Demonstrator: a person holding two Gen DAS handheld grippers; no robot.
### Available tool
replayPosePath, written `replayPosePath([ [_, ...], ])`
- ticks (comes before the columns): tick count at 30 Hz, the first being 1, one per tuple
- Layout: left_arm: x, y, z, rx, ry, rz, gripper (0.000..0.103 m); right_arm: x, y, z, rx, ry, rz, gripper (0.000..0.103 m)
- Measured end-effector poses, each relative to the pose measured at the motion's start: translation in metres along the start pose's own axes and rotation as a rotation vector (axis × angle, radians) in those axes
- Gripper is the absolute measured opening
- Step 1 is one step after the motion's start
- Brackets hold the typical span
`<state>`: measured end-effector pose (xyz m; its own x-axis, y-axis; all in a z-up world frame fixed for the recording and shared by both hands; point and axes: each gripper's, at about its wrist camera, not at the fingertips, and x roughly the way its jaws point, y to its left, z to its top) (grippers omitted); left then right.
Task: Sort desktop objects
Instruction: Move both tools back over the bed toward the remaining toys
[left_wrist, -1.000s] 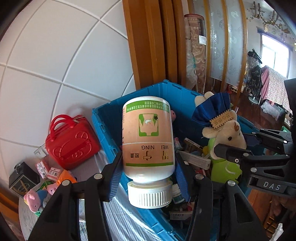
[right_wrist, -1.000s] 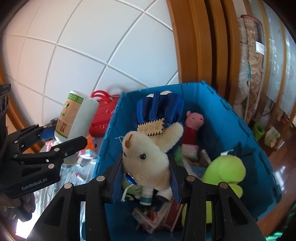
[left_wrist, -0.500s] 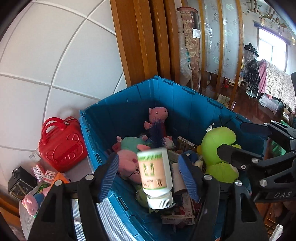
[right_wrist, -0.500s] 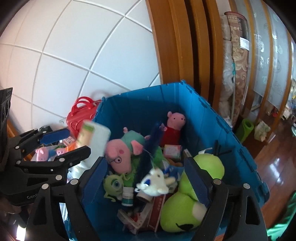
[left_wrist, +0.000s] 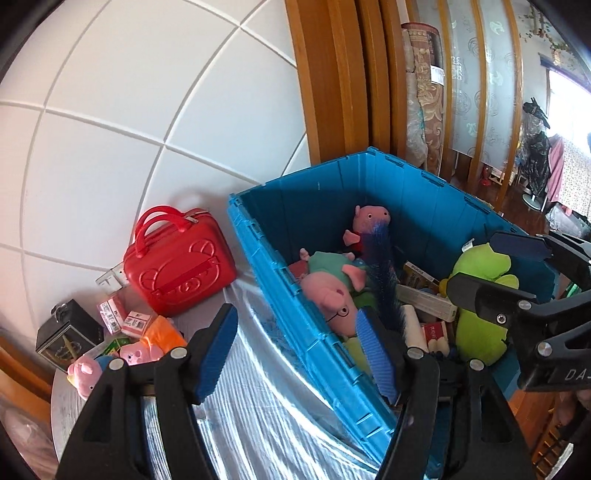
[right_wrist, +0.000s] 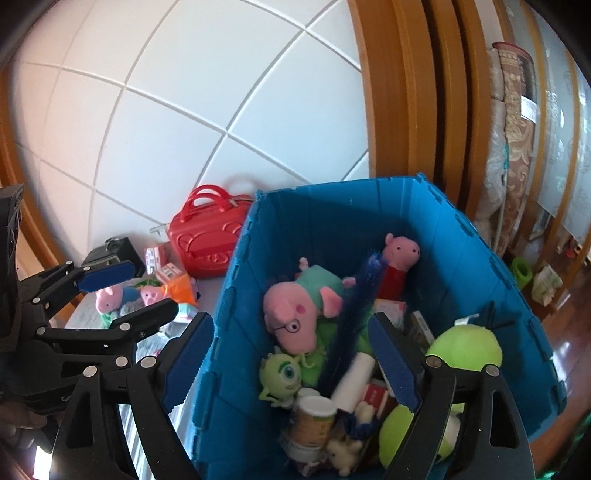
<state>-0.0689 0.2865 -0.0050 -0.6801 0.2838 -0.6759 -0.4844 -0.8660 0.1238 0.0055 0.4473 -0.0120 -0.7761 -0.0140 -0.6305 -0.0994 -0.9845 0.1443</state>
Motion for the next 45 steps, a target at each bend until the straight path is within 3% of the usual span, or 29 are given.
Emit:
replayPosePath([
  [11, -0.024, 0.132, -0.072, -0.099, 0.034, 0.082, 0.066, 0.023, 0.124, -0.007, -0.096, 0.025, 0.047, 0.086],
  [19, -0.024, 0.249, -0.136, -0.214, 0.108, 0.193, 0.066, 0.076, 0.219, -0.026, -0.162, 0.097, 0.106, 0.086],
  [24, -0.012, 0.312, -0.186, -0.289, 0.157, 0.264, 0.066, 0.121, 0.259, -0.043, -0.2, 0.156, 0.138, 0.086],
  [32, 0.022, 0.39, -0.232, -0.395, 0.198, 0.337, 0.066, 0.213, 0.3, -0.089, -0.305, 0.3, 0.172, 0.086],
  [42, 0.111, 0.46, -0.237, -0.447, 0.211, 0.351, 0.066, 0.341, 0.337, -0.158, -0.432, 0.53, 0.224, 0.084],
  [45, 0.146, 0.475, -0.235, -0.43, 0.253, 0.342, 0.066, 0.369, 0.343, -0.171, -0.455, 0.565, 0.22, 0.083],
])
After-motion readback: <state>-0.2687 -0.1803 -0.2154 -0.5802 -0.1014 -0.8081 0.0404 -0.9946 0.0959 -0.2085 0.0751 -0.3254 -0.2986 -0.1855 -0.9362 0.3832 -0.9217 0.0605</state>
